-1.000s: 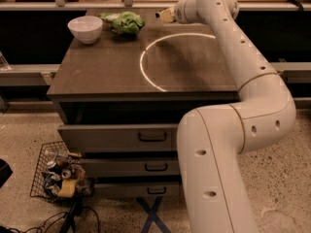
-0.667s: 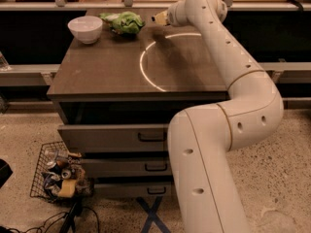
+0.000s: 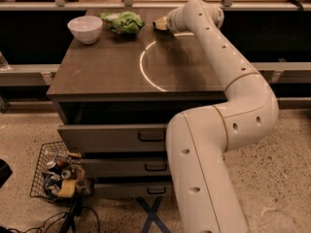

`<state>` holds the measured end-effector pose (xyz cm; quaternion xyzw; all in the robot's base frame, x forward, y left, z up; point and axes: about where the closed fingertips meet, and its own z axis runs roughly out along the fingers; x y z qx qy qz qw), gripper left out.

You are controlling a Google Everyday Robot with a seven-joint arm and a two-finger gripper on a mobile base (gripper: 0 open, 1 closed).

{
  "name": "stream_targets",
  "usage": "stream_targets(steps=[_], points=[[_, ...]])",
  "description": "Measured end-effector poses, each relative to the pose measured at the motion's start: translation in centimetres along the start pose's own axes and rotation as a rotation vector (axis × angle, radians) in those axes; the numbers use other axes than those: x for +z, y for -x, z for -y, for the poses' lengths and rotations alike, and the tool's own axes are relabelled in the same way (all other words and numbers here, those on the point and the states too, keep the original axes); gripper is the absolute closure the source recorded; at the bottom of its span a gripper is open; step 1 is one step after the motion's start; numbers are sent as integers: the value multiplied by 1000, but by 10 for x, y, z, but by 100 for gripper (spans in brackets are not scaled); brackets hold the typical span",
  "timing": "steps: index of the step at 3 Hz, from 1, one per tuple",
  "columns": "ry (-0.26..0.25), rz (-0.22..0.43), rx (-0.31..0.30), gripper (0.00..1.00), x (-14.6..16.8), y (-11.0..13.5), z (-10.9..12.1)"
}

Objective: Move rxbar blueberry near green rice chip bag

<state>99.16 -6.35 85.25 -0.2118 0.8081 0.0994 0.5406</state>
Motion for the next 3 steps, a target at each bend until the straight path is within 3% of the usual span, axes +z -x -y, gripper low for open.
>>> stream_targets(steps=[3], points=[[8, -9, 0, 14, 7, -6, -6]])
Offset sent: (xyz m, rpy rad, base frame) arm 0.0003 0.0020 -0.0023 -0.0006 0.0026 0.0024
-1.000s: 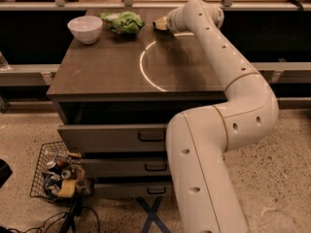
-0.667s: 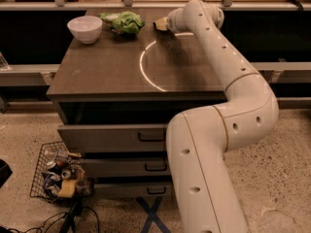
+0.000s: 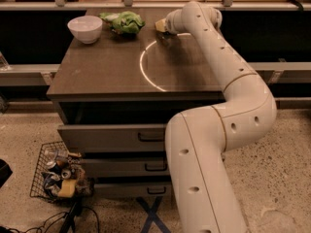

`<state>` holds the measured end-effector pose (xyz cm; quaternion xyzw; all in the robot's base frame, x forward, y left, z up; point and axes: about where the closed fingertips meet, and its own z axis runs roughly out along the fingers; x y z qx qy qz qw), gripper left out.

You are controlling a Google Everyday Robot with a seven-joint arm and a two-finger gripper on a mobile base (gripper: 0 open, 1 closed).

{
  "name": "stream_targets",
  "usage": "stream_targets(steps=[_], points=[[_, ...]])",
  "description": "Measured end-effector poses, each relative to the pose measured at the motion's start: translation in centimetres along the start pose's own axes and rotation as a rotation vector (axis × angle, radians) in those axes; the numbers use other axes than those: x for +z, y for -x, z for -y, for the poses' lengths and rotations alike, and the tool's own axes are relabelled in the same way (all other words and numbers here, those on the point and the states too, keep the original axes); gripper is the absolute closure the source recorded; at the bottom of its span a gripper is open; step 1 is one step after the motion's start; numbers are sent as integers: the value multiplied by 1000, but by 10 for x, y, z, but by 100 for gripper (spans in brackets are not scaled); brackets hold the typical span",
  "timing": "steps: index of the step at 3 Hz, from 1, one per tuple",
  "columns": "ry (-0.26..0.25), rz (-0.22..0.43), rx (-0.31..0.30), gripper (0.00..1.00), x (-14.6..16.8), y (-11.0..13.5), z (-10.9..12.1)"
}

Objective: Move rxbar blueberry near green rice chip bag

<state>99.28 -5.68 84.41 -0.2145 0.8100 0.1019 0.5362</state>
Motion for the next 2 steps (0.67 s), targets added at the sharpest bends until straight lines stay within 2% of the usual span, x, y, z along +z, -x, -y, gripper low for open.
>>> stream_targets(steps=[1, 2], points=[[3, -3, 0, 0, 2, -2, -2], [3, -3, 0, 0, 2, -2, -2]])
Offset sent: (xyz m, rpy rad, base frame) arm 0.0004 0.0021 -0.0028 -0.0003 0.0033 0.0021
